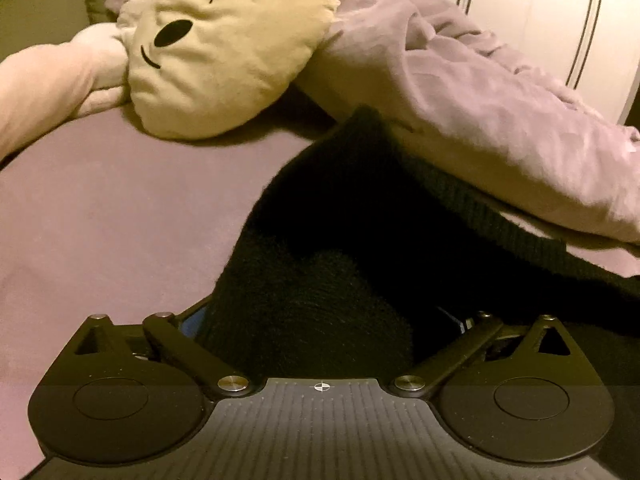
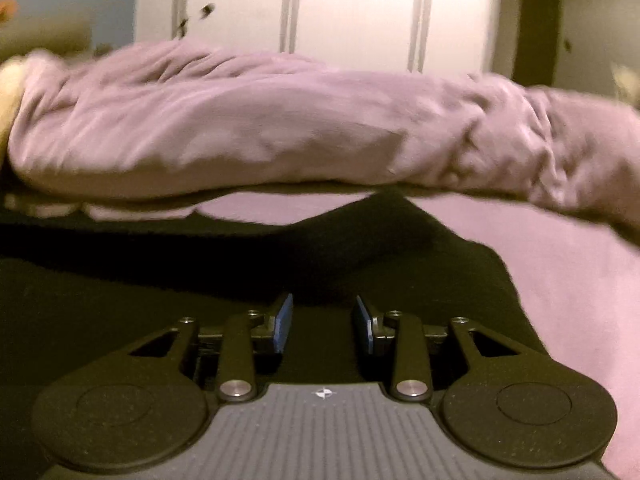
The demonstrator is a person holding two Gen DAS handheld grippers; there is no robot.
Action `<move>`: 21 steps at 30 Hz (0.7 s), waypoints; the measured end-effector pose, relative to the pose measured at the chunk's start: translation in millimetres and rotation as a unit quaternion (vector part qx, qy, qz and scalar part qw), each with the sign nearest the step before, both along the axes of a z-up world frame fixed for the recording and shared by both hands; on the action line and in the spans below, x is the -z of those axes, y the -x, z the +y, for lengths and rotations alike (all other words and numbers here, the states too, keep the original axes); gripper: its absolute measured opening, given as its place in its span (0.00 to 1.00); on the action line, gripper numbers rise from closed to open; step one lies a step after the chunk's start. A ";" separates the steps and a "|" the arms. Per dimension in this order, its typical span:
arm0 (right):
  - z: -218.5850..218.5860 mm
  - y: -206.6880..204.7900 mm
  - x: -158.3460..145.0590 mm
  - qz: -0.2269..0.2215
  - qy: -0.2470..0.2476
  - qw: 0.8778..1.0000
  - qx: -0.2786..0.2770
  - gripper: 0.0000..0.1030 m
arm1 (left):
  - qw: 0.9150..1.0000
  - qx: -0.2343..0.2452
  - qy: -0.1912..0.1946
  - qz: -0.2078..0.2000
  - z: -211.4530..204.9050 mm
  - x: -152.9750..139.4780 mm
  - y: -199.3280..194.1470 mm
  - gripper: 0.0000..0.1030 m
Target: Fold small clothes
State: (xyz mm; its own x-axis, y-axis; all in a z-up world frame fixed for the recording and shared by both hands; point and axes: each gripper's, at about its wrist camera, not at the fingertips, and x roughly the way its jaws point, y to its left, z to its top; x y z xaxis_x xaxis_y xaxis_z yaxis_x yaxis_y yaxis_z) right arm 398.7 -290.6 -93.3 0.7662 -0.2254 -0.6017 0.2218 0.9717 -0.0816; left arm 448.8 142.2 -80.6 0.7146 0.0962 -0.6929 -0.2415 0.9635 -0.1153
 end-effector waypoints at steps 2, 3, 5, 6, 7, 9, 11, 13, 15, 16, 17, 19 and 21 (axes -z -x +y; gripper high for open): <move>-13.0 -0.5 2.7 -0.007 -0.023 1.000 0.007 0.31 | 1.000 0.003 -0.001 0.000 0.0 1.3 -0.4 1.00; -15.9 -0.7 2.7 -0.009 -0.029 1.000 0.008 0.31 | 1.000 0.004 -0.001 0.002 -0.6 0.7 -0.3 1.00; -11.3 -1.4 2.7 -0.005 -0.015 1.000 0.008 0.31 | 1.000 0.004 0.009 0.009 1.8 -3.0 1.6 1.00; -6.8 -1.9 1.9 -0.001 -0.002 1.000 0.007 0.32 | 1.000 0.006 0.019 0.012 3.1 -5.7 4.8 1.00; -2.9 -1.5 0.7 0.002 0.006 1.000 0.005 0.35 | 1.000 0.014 0.023 0.016 3.5 -9.2 10.2 1.00; 5.8 4.9 -5.6 0.004 0.018 1.000 -0.002 0.49 | 0.999 0.026 0.005 0.018 3.4 -16.3 22.2 1.00; 10.6 12.0 -14.4 -0.005 0.027 0.999 -0.027 0.71 | 0.999 0.042 -0.008 0.020 6.5 -20.8 31.6 1.00; 11.3 22.5 -18.1 -0.018 0.058 0.997 -0.044 0.75 | 0.999 0.047 -0.007 0.025 15.2 -23.1 38.8 1.00; -6.7 27.8 -12.9 -0.017 0.070 0.997 -0.018 0.75 | 0.998 0.045 0.009 0.030 28.9 -20.3 41.5 1.00; -24.1 28.3 -10.2 -0.009 0.056 0.998 0.021 0.75 | 0.998 0.042 0.021 0.035 36.7 -17.7 40.3 1.00; -37.7 29.1 -10.7 -0.009 0.038 0.998 0.054 0.75 | 0.997 0.041 0.047 0.037 45.4 -14.4 40.8 1.00; -64.8 38.0 -13.3 -0.025 -0.022 0.994 0.105 0.79 | 0.997 0.026 0.070 0.025 54.7 -12.9 47.0 1.00; -60.6 46.1 -17.6 -0.030 0.022 0.993 0.109 0.80 | 0.998 0.015 0.063 0.013 54.1 -16.4 57.0 1.00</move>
